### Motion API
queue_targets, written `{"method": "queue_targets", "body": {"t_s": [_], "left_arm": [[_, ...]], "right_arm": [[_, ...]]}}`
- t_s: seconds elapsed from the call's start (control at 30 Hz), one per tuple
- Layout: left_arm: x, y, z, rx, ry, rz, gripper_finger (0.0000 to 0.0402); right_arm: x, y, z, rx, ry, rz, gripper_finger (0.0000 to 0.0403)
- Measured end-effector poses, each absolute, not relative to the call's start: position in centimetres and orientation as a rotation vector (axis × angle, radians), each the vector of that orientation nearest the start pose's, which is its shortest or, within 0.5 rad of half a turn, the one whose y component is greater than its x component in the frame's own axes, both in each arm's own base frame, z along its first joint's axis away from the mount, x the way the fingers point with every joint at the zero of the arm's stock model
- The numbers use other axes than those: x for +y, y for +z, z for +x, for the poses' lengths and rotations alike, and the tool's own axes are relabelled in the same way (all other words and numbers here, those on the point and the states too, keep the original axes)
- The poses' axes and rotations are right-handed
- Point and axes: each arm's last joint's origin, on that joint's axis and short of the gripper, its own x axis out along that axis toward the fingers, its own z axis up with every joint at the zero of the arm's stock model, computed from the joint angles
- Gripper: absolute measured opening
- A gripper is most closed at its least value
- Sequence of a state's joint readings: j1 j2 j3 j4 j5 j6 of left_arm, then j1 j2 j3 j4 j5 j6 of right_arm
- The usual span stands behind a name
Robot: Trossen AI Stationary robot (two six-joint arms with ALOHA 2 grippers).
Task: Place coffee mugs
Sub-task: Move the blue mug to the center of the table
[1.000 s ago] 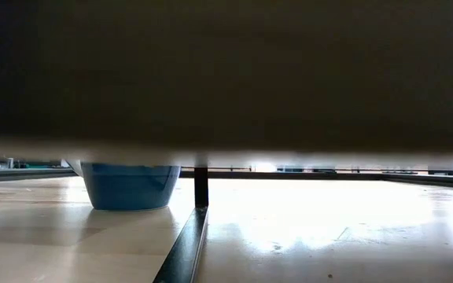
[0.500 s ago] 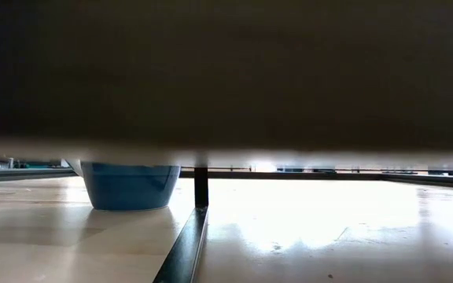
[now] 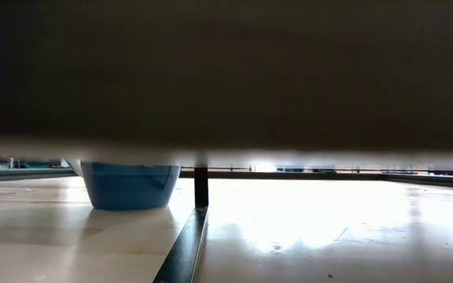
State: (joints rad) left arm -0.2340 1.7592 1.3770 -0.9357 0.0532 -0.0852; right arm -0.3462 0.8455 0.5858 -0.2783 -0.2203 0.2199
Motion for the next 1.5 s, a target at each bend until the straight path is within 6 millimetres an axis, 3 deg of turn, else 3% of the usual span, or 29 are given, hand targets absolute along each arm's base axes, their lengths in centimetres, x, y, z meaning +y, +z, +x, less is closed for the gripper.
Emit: {"method": "queue_targets", "body": {"t_s": [0.83,0.93,1.13,1.37,1.5], "left_arm": [[-8.3,17.8,34.3,1.369,-0.185,-0.017,0.0144],[-8.2,17.9,34.5,1.344,-0.185,-0.02,0.0113],[-7.4,18.1,34.6,1.34,-0.118,-0.006,0.0013],[-5.9,18.9,34.1,1.36,-0.065,-0.023,0.0006],[-4.6,21.0,33.9,1.371,-0.035,0.004,0.0005]], "right_arm": [[-5.4,24.4,16.9,0.544,-0.163,0.363,0.0085],[-5.4,24.3,16.9,0.546,-0.164,0.363,0.0085],[-5.4,24.3,16.8,0.556,-0.163,0.356,0.0085],[-5.4,24.1,16.8,0.571,-0.183,0.336,0.0085],[-5.5,24.1,16.7,0.579,-0.227,0.325,0.0085]]}}
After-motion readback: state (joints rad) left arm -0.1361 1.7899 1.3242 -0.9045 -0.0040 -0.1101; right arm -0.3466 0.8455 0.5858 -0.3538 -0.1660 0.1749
